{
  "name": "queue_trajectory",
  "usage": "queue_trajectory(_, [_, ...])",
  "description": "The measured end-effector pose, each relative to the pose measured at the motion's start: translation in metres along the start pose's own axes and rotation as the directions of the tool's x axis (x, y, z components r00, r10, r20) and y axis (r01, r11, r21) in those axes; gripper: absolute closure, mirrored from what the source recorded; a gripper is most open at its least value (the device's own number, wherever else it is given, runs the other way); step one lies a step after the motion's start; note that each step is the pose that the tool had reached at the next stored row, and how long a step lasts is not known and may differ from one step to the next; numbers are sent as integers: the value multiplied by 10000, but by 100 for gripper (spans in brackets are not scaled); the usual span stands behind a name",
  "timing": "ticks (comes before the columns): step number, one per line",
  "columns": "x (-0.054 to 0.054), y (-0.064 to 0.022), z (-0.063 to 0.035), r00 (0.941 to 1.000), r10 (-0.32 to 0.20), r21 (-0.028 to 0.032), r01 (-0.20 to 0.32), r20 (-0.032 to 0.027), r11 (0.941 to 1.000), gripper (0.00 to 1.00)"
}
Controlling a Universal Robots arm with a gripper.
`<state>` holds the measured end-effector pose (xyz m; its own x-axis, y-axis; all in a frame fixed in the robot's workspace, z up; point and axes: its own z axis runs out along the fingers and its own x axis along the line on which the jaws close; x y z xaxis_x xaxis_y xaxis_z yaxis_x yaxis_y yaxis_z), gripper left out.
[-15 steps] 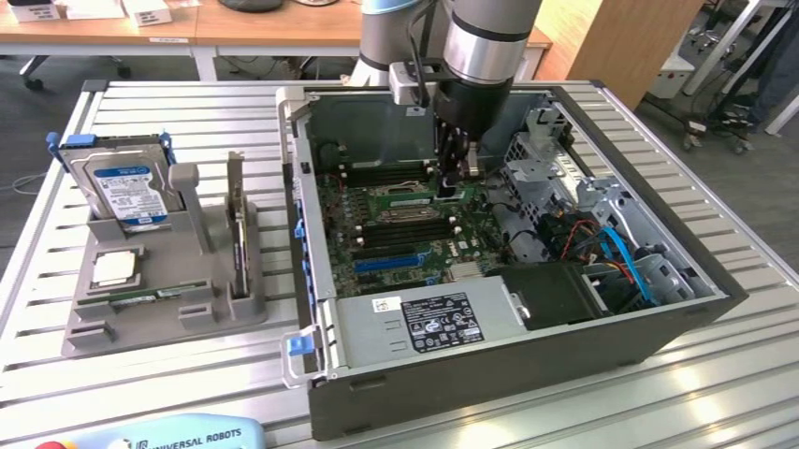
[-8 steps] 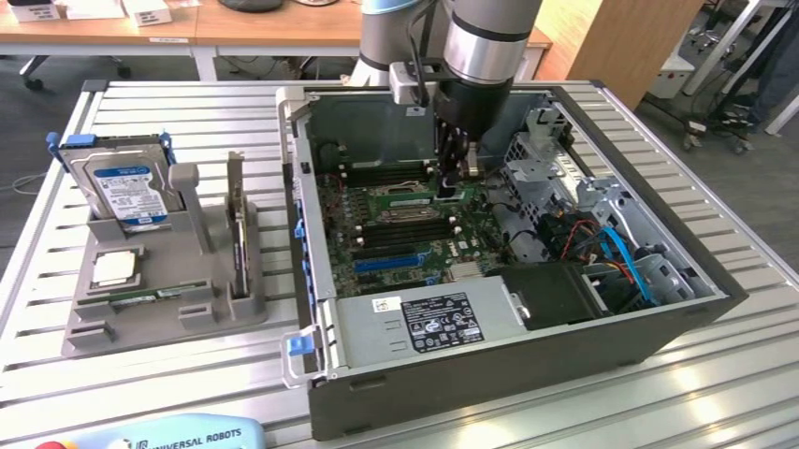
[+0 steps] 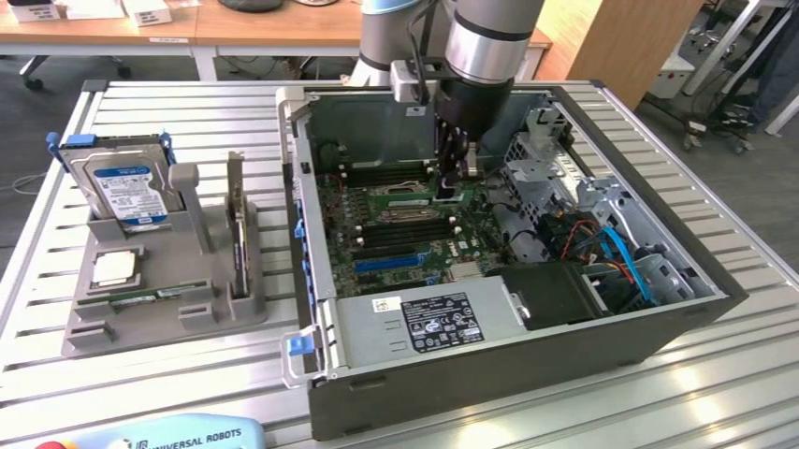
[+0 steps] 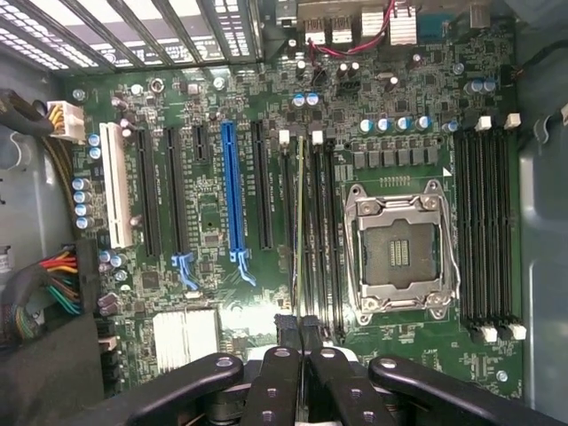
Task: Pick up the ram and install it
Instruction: 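Insert the ram into the slot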
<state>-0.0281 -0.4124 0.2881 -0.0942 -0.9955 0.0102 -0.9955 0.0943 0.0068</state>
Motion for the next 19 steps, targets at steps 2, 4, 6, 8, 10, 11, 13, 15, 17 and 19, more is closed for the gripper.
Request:
queue_trajectory(2, [1,0,-1,10000,21,-40,-21,-21,10000,89])
queue_trajectory(4, [1,0,-1,10000,23,-41,-23,-21,10000,89])
queue_trajectory(6, [0,-1,0,10000,22,-41,-22,-20,10000,89])
queue_trajectory(8, [0,-1,0,10000,21,-41,-22,-20,10000,89])
queue_trajectory(10, [0,-1,0,10000,22,-42,-22,-21,10000,89])
queue_trajectory(11, [-1,-1,5,10000,22,-43,-22,-19,10000,89])
queue_trajectory(13, [0,-1,28,10000,21,-68,-21,-37,10000,89])
queue_trajectory(15, [-1,-1,58,10000,21,-98,-21,-48,9999,89])
queue_trajectory(17, [-1,-1,69,10000,21,-111,-22,-58,9999,89])
queue_trajectory(19, [-1,-1,68,10000,21,-112,-22,-59,9999,89])
